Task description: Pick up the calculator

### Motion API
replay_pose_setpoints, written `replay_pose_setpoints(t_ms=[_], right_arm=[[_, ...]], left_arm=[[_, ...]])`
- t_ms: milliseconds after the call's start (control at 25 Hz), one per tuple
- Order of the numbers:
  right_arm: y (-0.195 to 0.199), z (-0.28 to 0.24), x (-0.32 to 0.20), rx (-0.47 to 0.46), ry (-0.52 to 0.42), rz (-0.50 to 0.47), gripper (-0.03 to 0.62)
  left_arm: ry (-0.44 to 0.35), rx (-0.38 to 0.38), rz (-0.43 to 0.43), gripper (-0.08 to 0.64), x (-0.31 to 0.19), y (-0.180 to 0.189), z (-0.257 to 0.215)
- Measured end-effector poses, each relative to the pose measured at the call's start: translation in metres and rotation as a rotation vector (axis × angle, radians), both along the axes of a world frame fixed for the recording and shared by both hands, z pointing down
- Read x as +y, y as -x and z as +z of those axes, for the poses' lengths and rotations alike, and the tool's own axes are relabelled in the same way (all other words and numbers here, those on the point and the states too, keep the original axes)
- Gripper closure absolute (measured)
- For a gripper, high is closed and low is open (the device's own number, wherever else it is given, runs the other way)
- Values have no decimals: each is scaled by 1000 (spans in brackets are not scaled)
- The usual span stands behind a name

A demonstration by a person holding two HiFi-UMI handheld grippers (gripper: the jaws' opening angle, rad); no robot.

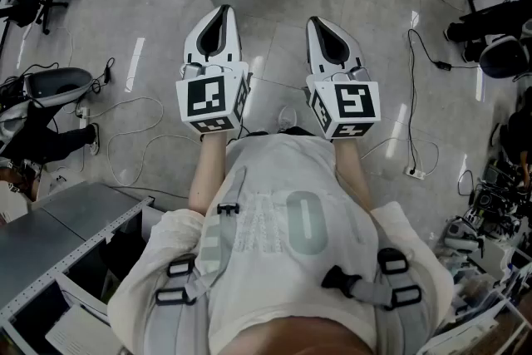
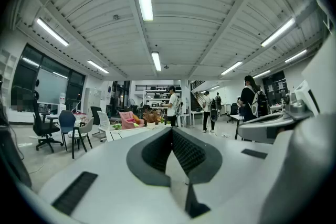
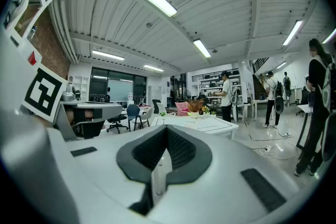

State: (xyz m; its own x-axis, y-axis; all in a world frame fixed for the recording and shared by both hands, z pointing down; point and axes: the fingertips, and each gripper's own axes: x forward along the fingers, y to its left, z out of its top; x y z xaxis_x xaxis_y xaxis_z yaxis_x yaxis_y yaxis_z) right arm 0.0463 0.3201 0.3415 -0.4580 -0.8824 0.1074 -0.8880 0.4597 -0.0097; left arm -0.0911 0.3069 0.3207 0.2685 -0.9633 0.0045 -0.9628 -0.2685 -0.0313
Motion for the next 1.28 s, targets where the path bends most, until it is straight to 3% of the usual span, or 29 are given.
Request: replay_pose_setpoints(t_ms=[600,800,1280], right_arm=[[-21,2,-50,-93,53,8,588],[-24,17,-70,34,39,4,588],[-26,23,-96,96,15,-32,589]], left_arm=[[10,-18,-16,540,-40,-11,1],[14,-22,-28,540,-54,-15,6],[5,7,-34,540,-90,-19,7]])
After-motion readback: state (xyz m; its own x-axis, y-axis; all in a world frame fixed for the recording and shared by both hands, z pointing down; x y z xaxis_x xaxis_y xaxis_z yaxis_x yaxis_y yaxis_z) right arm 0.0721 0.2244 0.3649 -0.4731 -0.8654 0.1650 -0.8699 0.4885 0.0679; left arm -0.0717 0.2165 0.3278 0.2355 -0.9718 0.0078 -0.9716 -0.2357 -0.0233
